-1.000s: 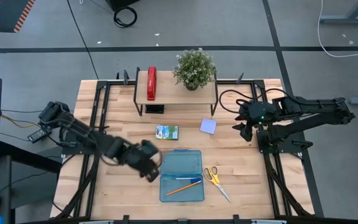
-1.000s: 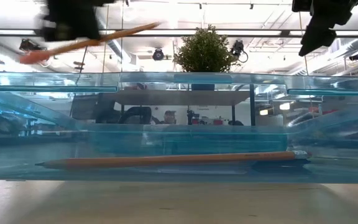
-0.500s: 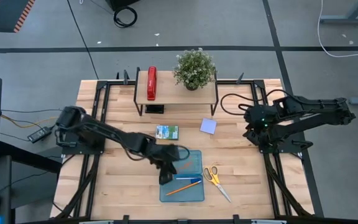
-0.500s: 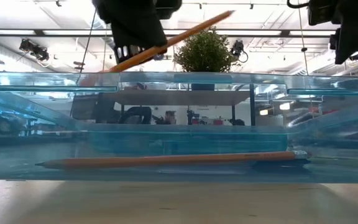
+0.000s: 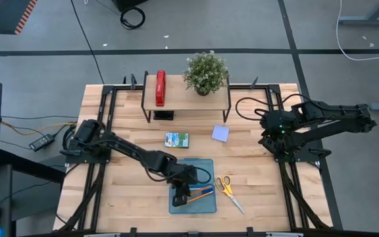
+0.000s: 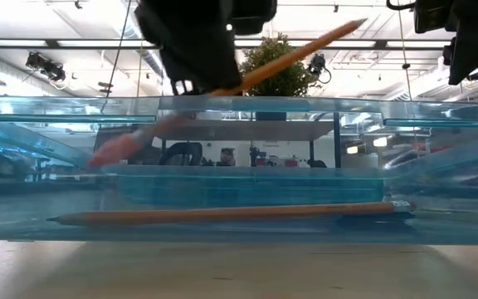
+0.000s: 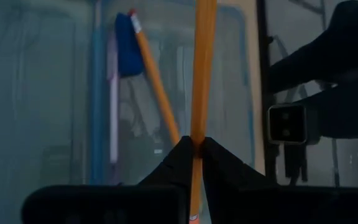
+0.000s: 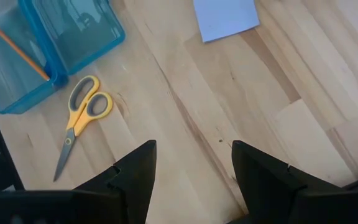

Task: Pack school essentials
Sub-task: Put the yellow pencil into the blue supply box, then adjust the pencils in the blue supply box

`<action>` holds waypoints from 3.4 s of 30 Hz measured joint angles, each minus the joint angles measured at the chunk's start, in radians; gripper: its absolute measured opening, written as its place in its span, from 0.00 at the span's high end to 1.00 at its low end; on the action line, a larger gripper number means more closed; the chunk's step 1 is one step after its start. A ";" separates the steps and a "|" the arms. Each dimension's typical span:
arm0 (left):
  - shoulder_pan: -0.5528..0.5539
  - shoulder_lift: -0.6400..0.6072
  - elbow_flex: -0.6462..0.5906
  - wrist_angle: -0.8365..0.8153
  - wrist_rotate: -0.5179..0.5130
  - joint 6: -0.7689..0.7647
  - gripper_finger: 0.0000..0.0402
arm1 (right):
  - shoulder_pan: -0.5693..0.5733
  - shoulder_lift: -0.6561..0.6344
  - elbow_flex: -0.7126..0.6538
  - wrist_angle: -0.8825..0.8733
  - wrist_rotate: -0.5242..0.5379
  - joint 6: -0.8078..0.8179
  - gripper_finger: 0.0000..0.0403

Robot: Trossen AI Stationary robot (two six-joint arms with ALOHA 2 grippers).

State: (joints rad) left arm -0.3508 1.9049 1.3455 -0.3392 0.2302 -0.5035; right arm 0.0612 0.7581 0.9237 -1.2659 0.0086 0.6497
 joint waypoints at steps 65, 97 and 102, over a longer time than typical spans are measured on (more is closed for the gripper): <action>0.004 -0.230 0.390 -0.642 -0.283 0.050 0.67 | 0.481 0.781 0.000 0.823 0.122 0.724 0.37; -0.079 -0.289 0.390 -0.632 -0.343 -0.017 0.79 | 0.438 0.921 0.000 0.891 0.174 0.682 0.37; -0.079 -0.289 0.390 -0.632 -0.344 -0.024 0.80 | 0.439 0.921 0.000 0.892 0.174 0.678 0.37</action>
State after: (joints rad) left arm -0.4297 1.6157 1.7351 -0.9710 -0.1143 -0.5278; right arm 0.5003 1.6787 0.9241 -0.3744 0.1824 1.3275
